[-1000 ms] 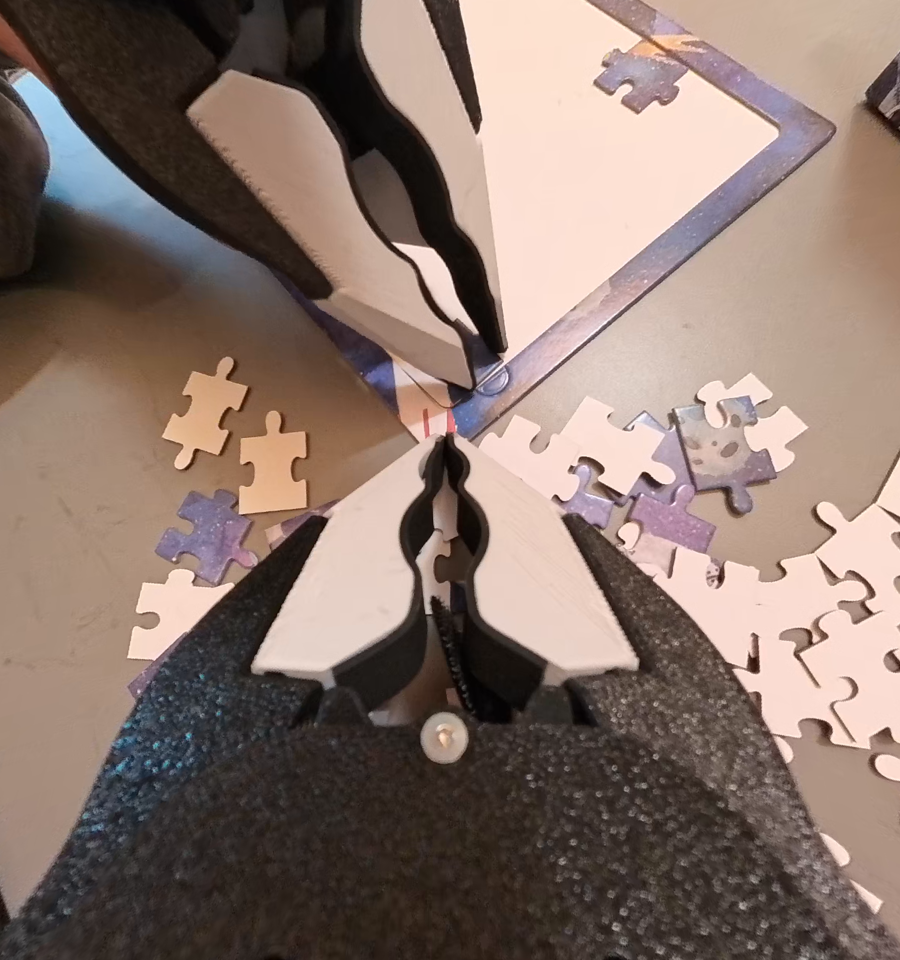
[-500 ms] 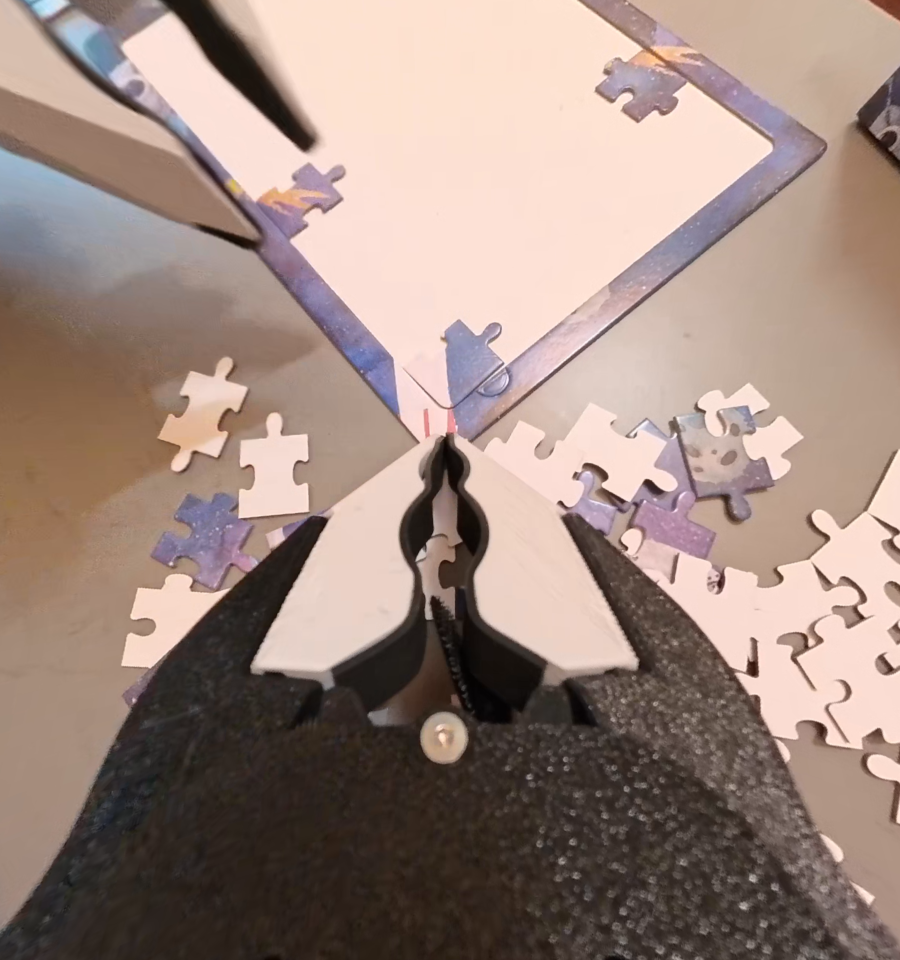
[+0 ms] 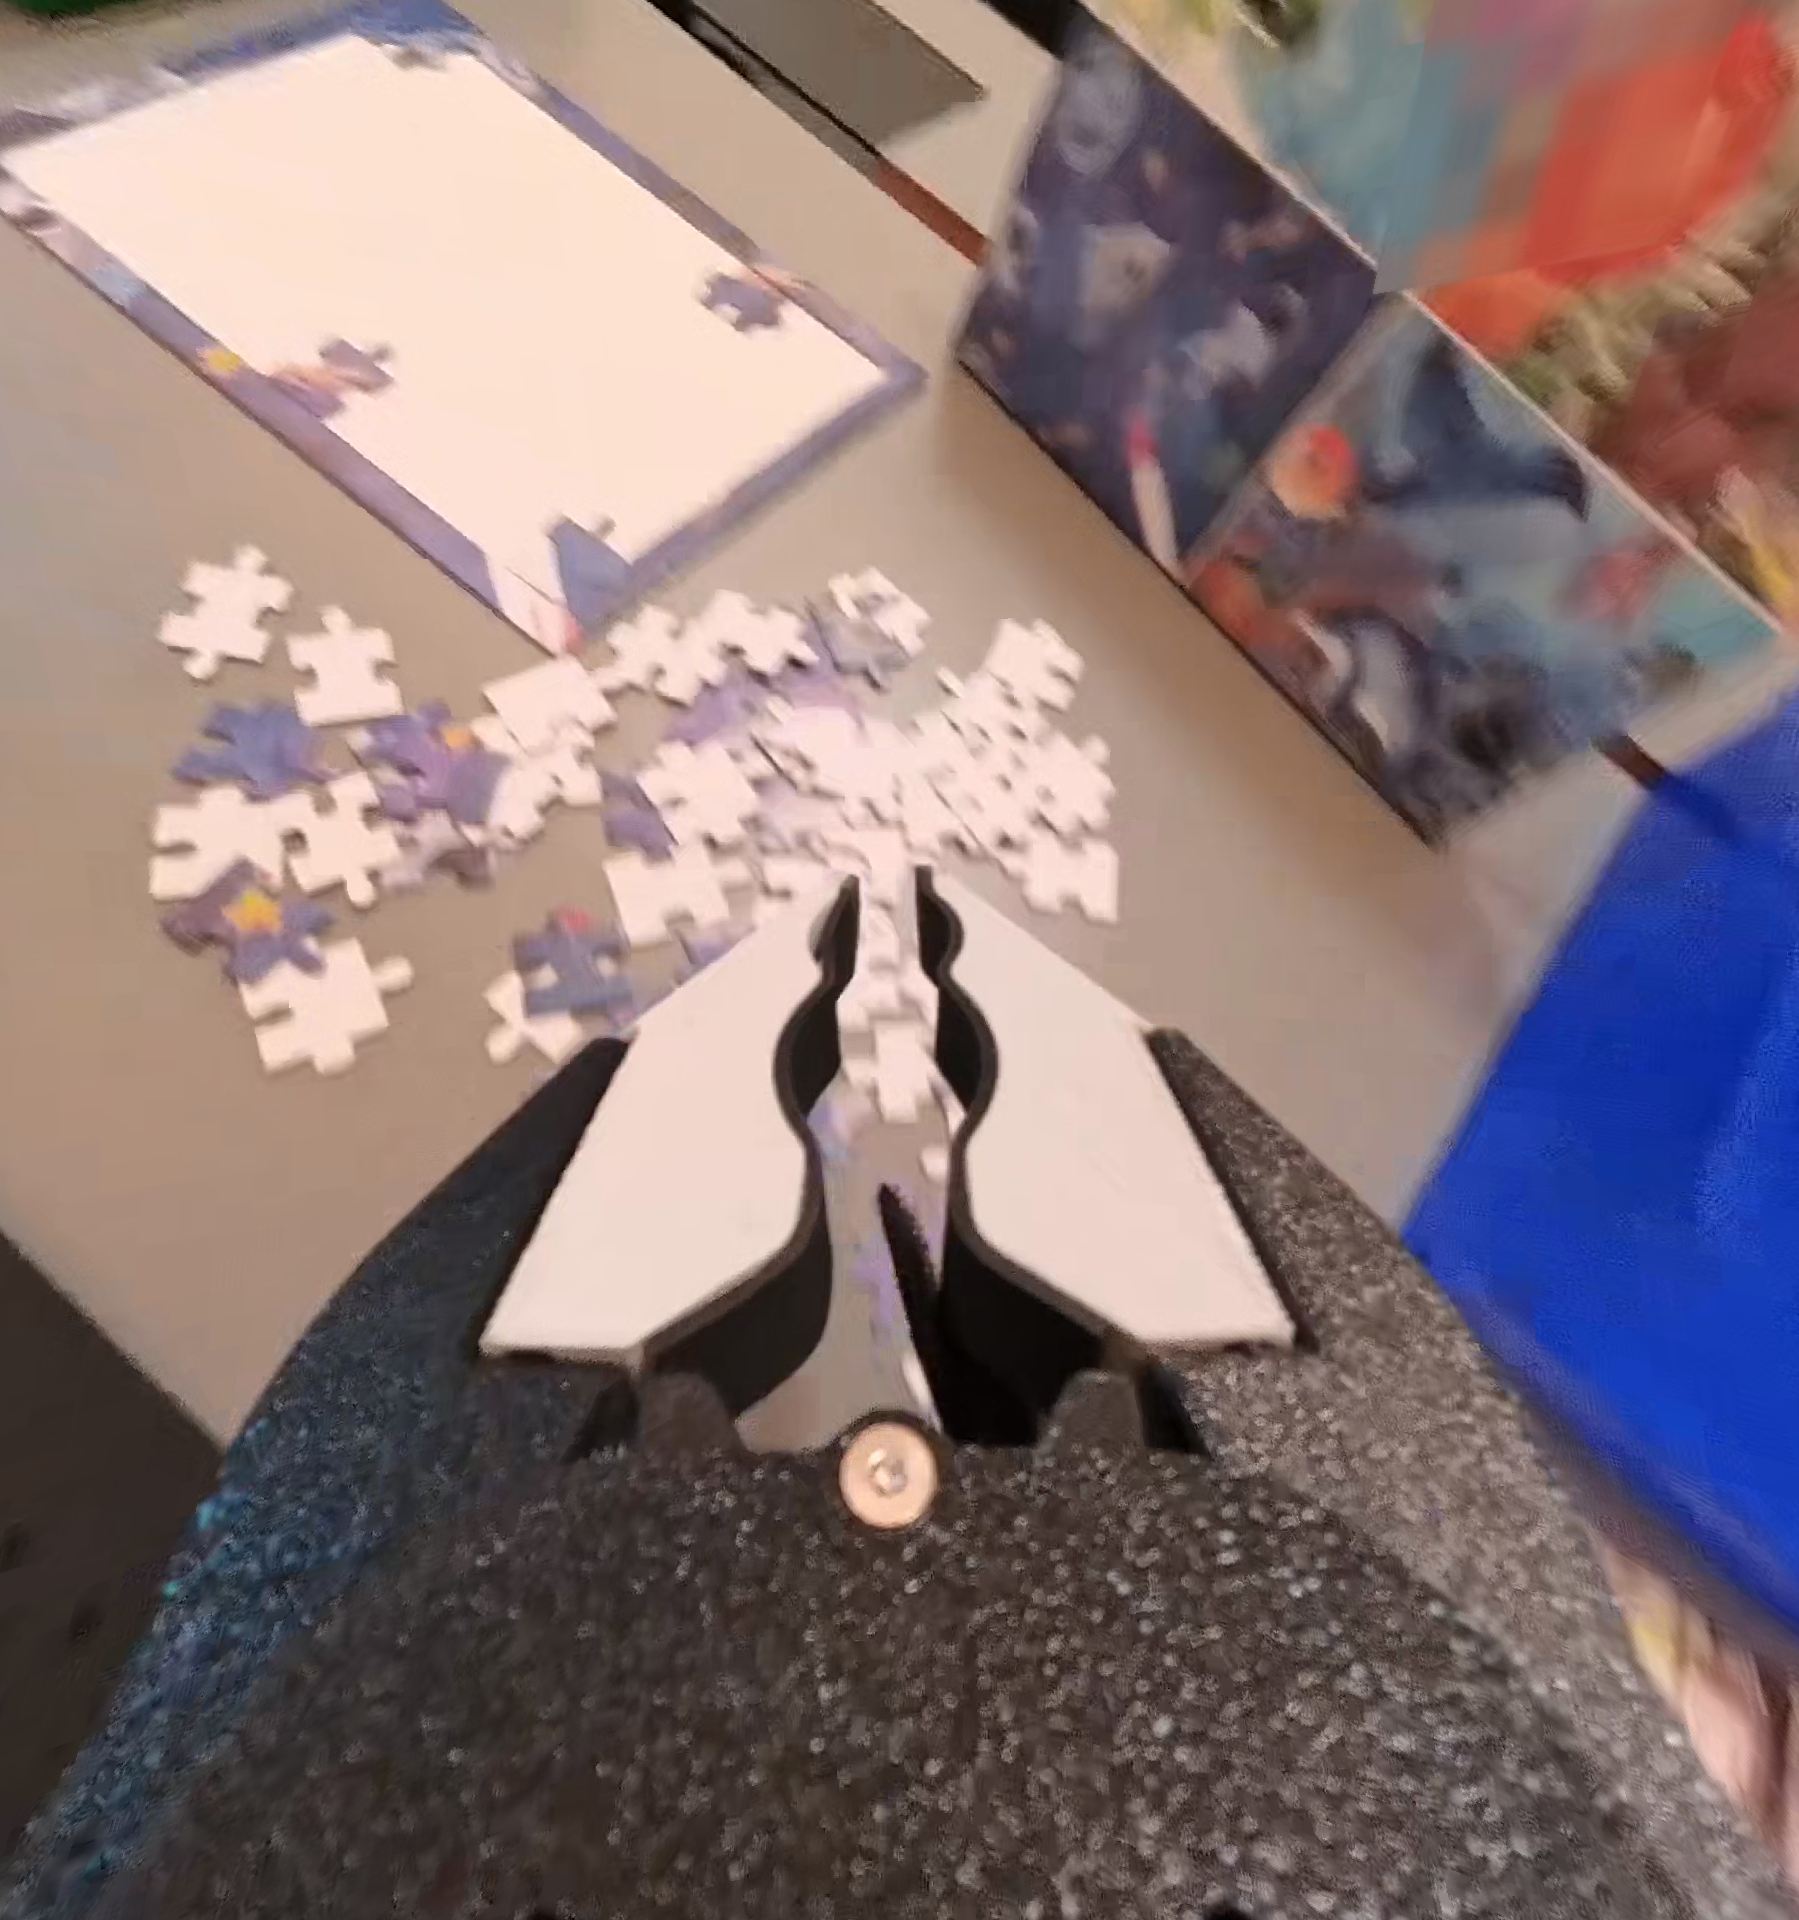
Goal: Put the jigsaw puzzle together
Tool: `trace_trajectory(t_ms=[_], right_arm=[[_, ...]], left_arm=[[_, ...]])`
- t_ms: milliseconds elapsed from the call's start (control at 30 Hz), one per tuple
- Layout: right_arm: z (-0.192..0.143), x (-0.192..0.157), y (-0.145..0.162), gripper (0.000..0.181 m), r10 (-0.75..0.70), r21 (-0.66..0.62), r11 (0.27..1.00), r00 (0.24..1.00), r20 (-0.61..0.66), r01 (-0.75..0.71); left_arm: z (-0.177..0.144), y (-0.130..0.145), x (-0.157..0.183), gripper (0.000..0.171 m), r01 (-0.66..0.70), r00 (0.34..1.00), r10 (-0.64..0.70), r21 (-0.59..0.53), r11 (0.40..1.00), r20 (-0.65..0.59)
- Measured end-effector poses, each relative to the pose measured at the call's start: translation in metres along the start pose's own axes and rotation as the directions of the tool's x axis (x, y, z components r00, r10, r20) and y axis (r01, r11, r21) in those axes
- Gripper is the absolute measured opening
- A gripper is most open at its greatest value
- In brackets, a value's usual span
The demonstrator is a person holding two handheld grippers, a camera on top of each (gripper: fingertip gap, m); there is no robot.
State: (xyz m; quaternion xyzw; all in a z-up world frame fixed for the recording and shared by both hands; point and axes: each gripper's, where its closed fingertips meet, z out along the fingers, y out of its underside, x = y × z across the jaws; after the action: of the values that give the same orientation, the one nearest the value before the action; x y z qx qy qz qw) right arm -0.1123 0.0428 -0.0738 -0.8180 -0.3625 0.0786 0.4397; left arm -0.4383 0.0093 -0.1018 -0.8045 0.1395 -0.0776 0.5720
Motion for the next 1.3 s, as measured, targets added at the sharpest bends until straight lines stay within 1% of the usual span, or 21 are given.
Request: trace_trajectory(t_ms=[67,100,167,233,267,333,433,533,633,700,733,800,867,933,967,1033,1067,1100,1167,1233,1300], right_arm=[[-0.031,0.011,0.028,0.01,0.065,-0.009,0.998,0.998,-0.002,-0.065],[-0.043,0.012,0.046,0.011,0.094,-0.054,0.994,0.995,0.014,-0.093],[-0.067,0.014,0.093,0.012,0.144,-0.209,0.968,0.989,0.021,-0.137],[-0.092,0.018,0.138,0.013,0.183,-0.357,0.917,0.983,-0.018,-0.178],[-0.104,0.02,0.154,0.013,0.2,-0.411,0.89,0.979,-0.039,-0.198],[-0.122,0.016,0.172,0.0,0.244,-0.476,0.849,0.969,-0.031,-0.229],[-0.123,0.011,0.178,0.0,0.283,-0.499,0.831,0.959,0.001,-0.245],[-0.109,0.002,0.191,0.0,0.296,-0.564,0.795,0.954,0.036,-0.225],[-0.095,0.002,0.208,0.001,0.275,-0.634,0.747,0.961,0.02,-0.201],[-0.081,0.005,0.194,0.0,0.293,-0.576,0.786,0.956,0.027,-0.225],[-0.073,0.005,0.193,0.0,0.278,-0.572,0.792,0.96,0.031,-0.211],[-0.064,0.005,0.181,0.0,0.222,-0.533,0.83,0.974,0.045,-0.164],[-0.073,0.01,0.174,0.0,0.189,-0.519,0.841,0.982,0.015,-0.154],[-0.096,0.014,0.166,0.0,0.233,-0.501,0.841,0.972,-0.002,-0.203],[-0.108,0.011,0.168,0.0,0.281,-0.519,0.82,0.96,0.0,-0.24],[-0.125,0.004,0.193,0.0,0.36,-0.622,0.724,0.933,-0.028,-0.298],[-0.129,0.003,0.207,0.0,0.367,-0.671,0.676,0.929,-0.051,-0.304],[-0.129,0.0,0.216,0.0,0.376,-0.698,0.648,0.925,-0.054,-0.304],[-0.122,-0.002,0.225,0.0,0.409,-0.722,0.614,0.911,-0.054,-0.319],[-0.116,-0.002,0.221,0.0,0.454,-0.718,0.597,0.888,-0.065,-0.358],[-0.106,-0.002,0.214,0.0,0.426,-0.698,0.638,0.904,-0.031,-0.325]], left_arm=[[-0.002,-0.01,-0.005,0.033,-0.024,0.999,0.022,0.068,0.997,0.025],[-0.001,-0.01,-0.003,0.031,-0.025,1.0,0.024,0.08,0.996,0.008],[0.002,-0.003,0.004,0.03,-0.014,0.999,0.016,0.051,0.999,-0.041],[0.002,-0.001,0.005,0.029,-0.02,0.999,0.022,0.039,0.999,-0.039],[0.001,-0.002,0.005,0.029,-0.029,0.999,0.031,0.046,0.999,-0.037],[0.002,0.0,0.007,0.028,-0.04,0.998,0.042,0.04,0.998,-0.04],[0.004,0.004,0.007,0.028,-0.049,0.998,0.049,0.011,0.999,-0.034],[0.005,0.005,0.006,0.028,-0.049,0.998,0.049,0.005,0.999,-0.028],[0.004,0.005,0.006,0.028,-0.044,0.999,0.044,0.007,0.999,-0.027],[0.005,0.005,0.006,0.027,-0.044,0.999,0.045,0.005,0.999,-0.025],[0.005,0.006,0.006,0.027,-0.046,0.999,0.046,0.002,0.999,-0.028],[0.006,0.007,0.007,0.027,-0.053,0.998,0.052,-0.006,0.999,-0.028],[0.006,0.007,0.008,0.027,-0.061,0.998,0.06,-0.004,0.998,-0.028],[0.005,0.007,0.008,0.027,-0.064,0.998,0.064,-0.004,0.998,-0.03],[0.005,0.007,0.008,0.027,-0.064,0.998,0.064,-0.004,0.998,-0.03],[0.006,0.008,0.009,0.027,-0.064,0.997,0.064,-0.01,0.998,-0.036],[0.006,0.008,0.01,0.027,-0.067,0.997,0.066,-0.012,0.998,-0.035],[0.006,0.008,0.01,0.027,-0.07,0.997,0.069,-0.012,0.997,-0.036],[0.006,0.008,0.011,0.027,-0.075,0.997,0.075,-0.011,0.997,-0.036],[0.006,0.009,0.011,0.027,-0.076,0.996,0.076,-0.012,0.997,-0.037],[0.006,0.009,0.011,0.027,-0.075,0.997,0.075,-0.013,0.997,-0.036]])
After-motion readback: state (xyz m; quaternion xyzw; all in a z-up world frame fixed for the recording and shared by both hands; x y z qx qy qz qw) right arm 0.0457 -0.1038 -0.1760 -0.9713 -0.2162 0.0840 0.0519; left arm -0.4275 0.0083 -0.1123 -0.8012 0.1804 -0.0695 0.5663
